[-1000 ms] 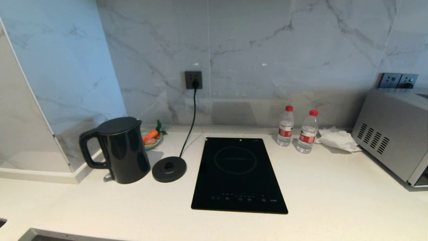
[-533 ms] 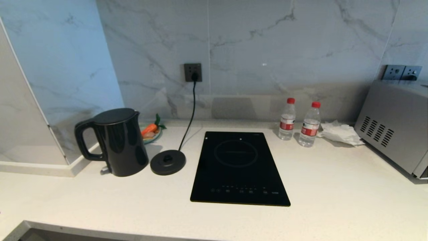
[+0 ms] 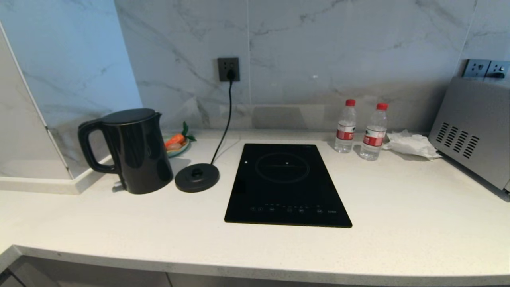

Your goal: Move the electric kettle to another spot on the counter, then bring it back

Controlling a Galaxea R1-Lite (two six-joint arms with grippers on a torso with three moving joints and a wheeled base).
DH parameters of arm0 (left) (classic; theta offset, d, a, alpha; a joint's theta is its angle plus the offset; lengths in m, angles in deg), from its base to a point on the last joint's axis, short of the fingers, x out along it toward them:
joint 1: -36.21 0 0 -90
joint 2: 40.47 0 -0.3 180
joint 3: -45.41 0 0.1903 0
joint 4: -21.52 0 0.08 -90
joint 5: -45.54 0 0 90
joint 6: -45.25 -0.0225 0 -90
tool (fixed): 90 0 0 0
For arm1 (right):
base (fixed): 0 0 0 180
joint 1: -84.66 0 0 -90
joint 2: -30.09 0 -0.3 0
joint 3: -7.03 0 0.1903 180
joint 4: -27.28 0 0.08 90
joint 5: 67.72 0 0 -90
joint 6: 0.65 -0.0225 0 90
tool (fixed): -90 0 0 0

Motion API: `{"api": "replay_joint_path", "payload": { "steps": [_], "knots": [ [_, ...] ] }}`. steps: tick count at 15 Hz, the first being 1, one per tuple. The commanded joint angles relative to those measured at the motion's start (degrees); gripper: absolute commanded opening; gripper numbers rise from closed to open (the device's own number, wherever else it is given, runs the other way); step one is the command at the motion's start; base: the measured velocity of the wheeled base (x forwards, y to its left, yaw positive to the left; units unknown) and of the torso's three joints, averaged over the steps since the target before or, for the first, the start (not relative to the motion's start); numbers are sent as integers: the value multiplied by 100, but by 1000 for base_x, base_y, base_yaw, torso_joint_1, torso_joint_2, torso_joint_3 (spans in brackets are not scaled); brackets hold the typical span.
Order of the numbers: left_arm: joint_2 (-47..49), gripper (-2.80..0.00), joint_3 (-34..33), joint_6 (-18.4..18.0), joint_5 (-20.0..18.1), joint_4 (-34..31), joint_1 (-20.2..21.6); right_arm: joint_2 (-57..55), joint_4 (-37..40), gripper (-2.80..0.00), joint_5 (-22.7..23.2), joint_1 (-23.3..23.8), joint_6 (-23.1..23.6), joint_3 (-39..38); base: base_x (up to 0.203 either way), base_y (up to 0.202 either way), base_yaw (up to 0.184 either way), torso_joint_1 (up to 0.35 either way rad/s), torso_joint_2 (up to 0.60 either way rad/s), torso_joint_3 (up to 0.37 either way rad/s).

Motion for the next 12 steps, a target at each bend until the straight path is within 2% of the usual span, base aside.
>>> {"api": "replay_joint_path", "payload": {
  "steps": [1,7,12],
  "knots": [
    [10,-280,1,5,1,-10,1,-8,-1,-280,1,0,-1,-1,0,0,0,-159,535,371],
    [9,-280,1,5,1,-10,8,0,-1,-280,1,8,-1,-1,0,0,0,-130,513,377],
    [9,-280,1,5,1,-7,1,0,-1,-280,1,8,-1,-1,0,0,0,-66,470,393]
  ]
}}
